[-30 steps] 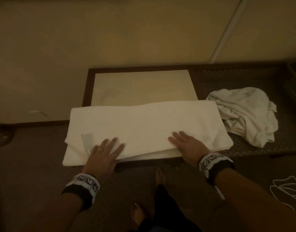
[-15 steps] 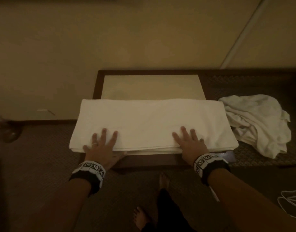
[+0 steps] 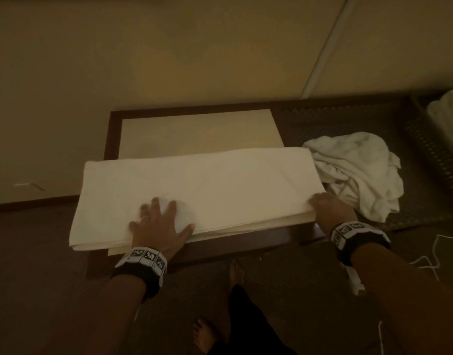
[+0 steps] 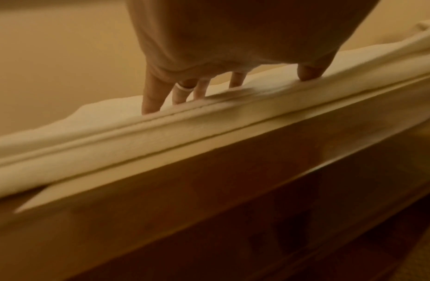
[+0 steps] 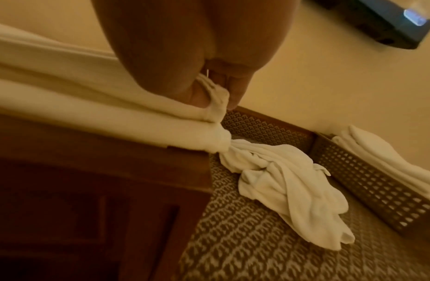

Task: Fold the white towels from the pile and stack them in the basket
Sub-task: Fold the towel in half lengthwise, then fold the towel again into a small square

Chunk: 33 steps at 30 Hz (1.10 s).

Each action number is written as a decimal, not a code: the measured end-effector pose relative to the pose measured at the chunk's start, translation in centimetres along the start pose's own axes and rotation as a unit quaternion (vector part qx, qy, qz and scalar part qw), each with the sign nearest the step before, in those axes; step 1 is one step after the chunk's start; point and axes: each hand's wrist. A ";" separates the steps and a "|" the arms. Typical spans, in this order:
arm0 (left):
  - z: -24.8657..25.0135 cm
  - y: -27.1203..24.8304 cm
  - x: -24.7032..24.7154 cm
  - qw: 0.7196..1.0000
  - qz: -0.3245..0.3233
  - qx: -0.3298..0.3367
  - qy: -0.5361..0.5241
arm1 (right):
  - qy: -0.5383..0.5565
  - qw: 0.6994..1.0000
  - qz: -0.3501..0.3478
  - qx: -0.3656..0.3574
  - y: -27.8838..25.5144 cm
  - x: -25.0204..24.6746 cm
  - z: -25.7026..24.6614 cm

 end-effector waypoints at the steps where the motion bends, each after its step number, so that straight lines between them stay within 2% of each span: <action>1: 0.3 0.1 -0.1 1.000 0.001 -0.004 0.001 | 0.002 1.000 -0.006 -0.003 -0.5 0.4 0.0; 3: 1.3 0.5 -0.2 1.000 0.006 0.002 -0.002 | 0.039 0.999 -0.007 0.009 -1.0 0.7 0.1; 5: 2.6 0.9 -0.1 0.999 0.012 0.037 -0.010 | 0.106 0.994 0.019 0.022 -0.8 0.7 0.4; 7: 4.4 1.6 0.0 0.996 0.018 0.085 -0.018 | 0.190 0.979 0.035 0.062 0.0 0.2 0.9; 10: 7.4 2.9 0.4 0.991 0.015 0.128 -0.032 | 0.243 0.959 0.049 0.134 2.4 0.2 2.4; 13: 9.6 3.9 1.8 0.992 -0.014 0.124 0.000 | 0.304 0.942 -0.014 0.142 5.1 1.3 3.7; 15: 10.1 4.2 2.8 0.993 -0.006 0.116 0.015 | 0.358 0.921 -0.058 0.144 6.9 2.8 4.3; 17: 10.4 4.5 3.4 0.994 0.010 0.110 0.023 | 0.421 0.888 -0.099 0.153 8.2 3.6 4.8; 20: 11.2 4.9 3.5 0.995 0.006 0.098 0.035 | 0.562 0.794 -0.163 0.164 9.9 3.4 6.5; 21: 11.8 5.2 3.4 0.995 0.002 0.094 0.035 | 0.575 0.783 -0.172 0.163 10.9 2.9 7.1; 22: 12.6 5.5 3.2 0.996 -0.001 0.088 0.029 | 0.567 0.792 -0.165 0.156 11.6 2.0 7.8; 25: 15.6 7.1 2.6 0.997 -0.005 0.082 0.003 | 0.446 0.873 -0.103 0.166 14.7 -1.4 9.8; 27: 17.5 8.5 2.2 0.995 -0.016 0.101 -0.011 | 0.394 0.903 -0.051 0.163 16.6 -3.8 11.3; 30: 19.3 10.1 1.0 0.991 -0.028 0.131 -0.015 | 0.248 0.955 0.060 0.149 18.8 -7.5 13.8; 31: 19.4 10.4 0.9 0.990 -0.032 0.134 -0.010 | 0.197 0.965 0.102 0.142 19.4 -8.7 14.5; 33: 18.9 10.5 0.4 0.991 -0.038 0.125 -0.008 | 0.127 0.965 0.186 0.132 20.3 -11.1 15.8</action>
Point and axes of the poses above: each hand's wrist, its own y-axis towards the middle knuckle, its own x-axis out of the palm, z = x × y, and after that the axes turned 8 degrees about -y, right-handed
